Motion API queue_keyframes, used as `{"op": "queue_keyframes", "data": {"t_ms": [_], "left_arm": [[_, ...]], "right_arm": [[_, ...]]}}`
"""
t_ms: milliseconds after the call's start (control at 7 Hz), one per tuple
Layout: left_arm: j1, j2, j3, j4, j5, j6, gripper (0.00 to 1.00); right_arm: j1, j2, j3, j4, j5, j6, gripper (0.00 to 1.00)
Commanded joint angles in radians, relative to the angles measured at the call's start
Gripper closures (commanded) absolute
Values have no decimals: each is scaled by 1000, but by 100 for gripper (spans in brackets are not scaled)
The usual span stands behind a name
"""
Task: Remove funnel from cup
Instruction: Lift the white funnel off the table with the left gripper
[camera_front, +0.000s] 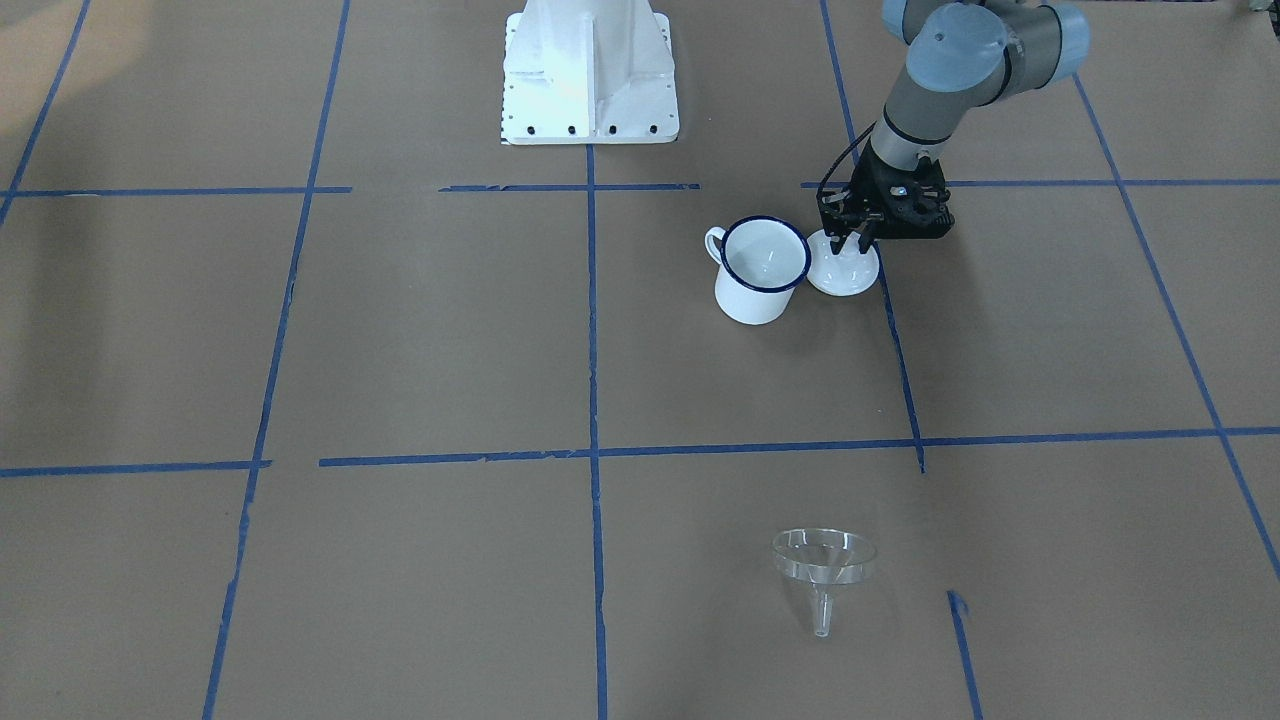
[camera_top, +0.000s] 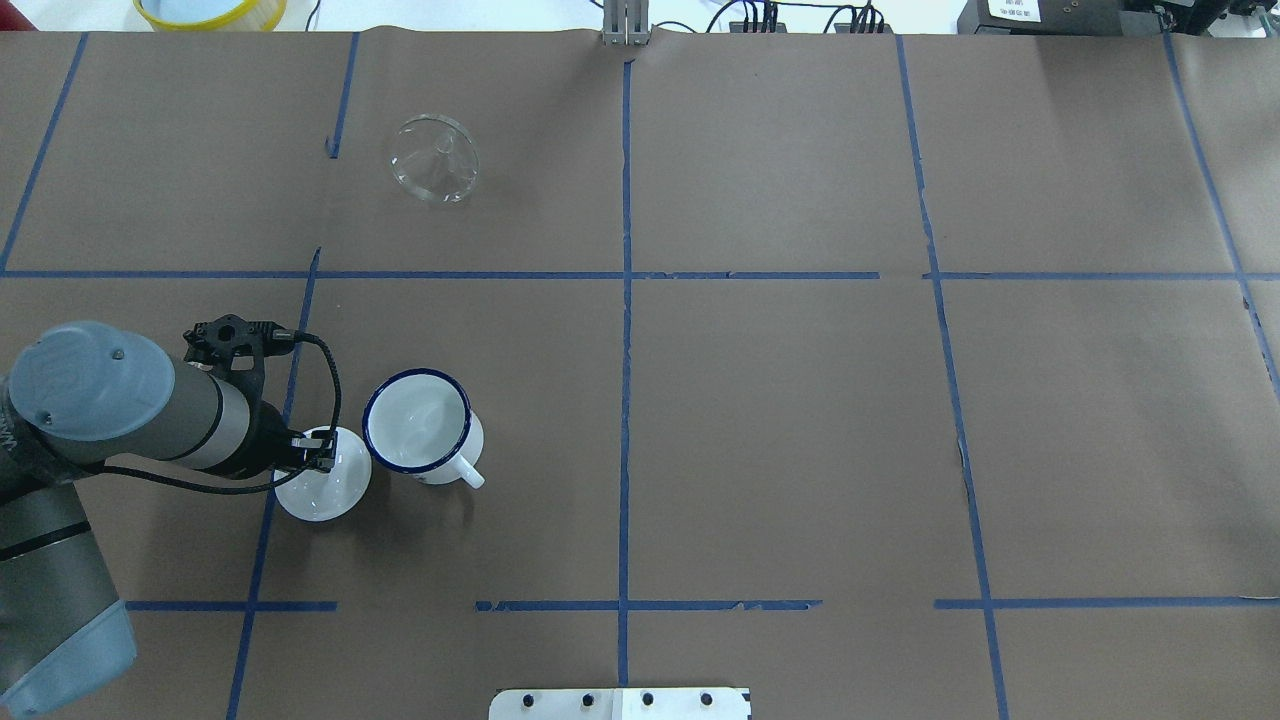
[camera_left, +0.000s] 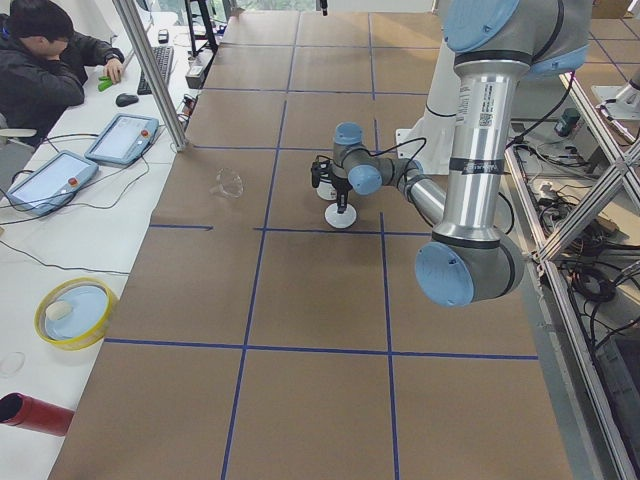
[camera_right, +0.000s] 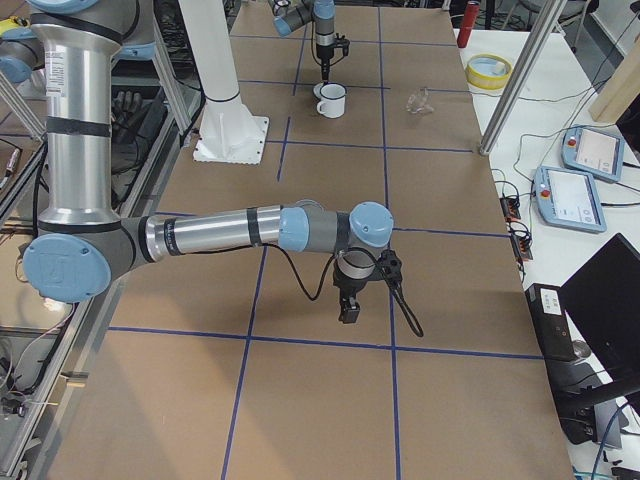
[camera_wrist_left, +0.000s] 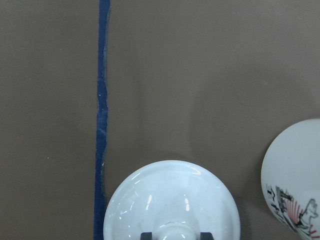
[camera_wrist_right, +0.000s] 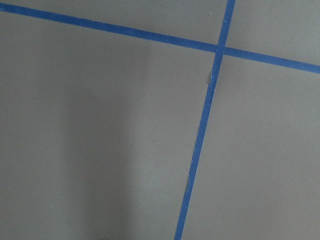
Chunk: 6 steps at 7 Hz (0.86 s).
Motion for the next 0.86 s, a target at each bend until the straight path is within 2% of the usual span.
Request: {"op": "queue_keyframes", "data": {"t_ms": [0, 286, 429, 571, 714], "left_arm": [[-15, 18, -63, 13, -3, 9, 100], [-70, 174, -233, 15, -7, 62, 100], [-119, 193, -287, 56, -10, 69, 100], [-129, 120, -313, 185, -12, 69, 100], [-127, -26, -301, 325, -13, 58, 100]], "right_arm": [[0, 0, 1, 0, 0, 0, 0], [0, 0, -1, 0, 0, 0, 0], [0, 0, -1, 0, 0, 0, 0], [0, 0, 1, 0, 0, 0, 0], [0, 0, 1, 0, 0, 0, 0]]}}
